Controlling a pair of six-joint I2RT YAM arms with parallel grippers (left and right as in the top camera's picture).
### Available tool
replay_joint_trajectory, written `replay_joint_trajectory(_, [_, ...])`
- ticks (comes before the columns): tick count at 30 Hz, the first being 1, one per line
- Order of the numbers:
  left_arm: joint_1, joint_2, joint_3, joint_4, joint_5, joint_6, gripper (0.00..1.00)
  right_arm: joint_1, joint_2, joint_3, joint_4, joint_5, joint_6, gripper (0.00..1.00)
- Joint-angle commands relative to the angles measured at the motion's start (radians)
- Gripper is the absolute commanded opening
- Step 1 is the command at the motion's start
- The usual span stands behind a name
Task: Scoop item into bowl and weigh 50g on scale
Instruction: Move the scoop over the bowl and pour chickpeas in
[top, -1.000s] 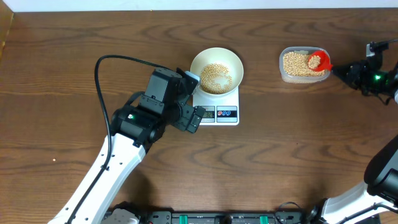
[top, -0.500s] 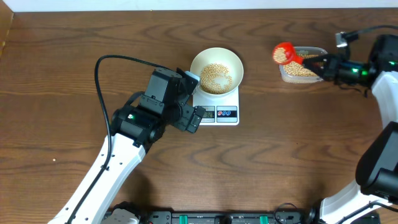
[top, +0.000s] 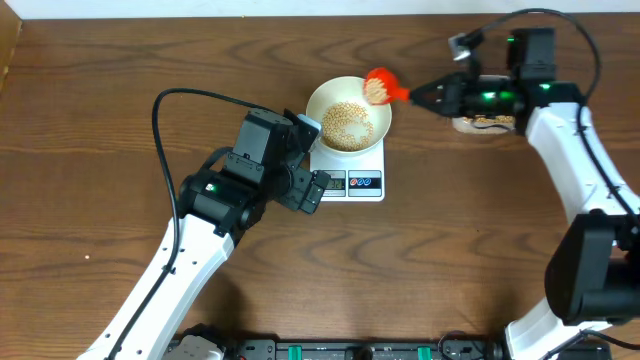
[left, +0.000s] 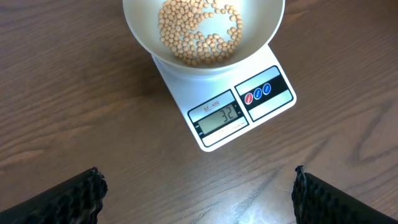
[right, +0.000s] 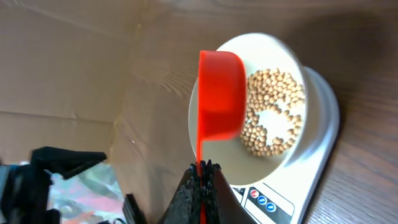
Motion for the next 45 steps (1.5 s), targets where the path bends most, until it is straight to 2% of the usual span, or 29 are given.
replay_joint_trajectory(1, [0.003,-0.002,-0.004,-0.002,0.005,0.010,0.97,0.056,-0.029,0.023,-0.001,0.111,0.003,0.02])
replay_joint_trajectory(11, [0.003,-0.002,-0.004,-0.002,0.005,0.010,0.97,0.180,-0.029,0.025,-0.005,0.320,-0.057,0.02])
replay_joint_trajectory(31, [0.003,-0.002,-0.004,-0.002,0.005,0.010,0.97,0.304,-0.029,0.034,-0.008,0.615,-0.199,0.01])
replay_joint_trajectory(45, [0.003,-0.002,-0.004,-0.002,0.005,0.010,0.97,0.319,-0.029,0.035,-0.008,0.648,-0.259,0.01])
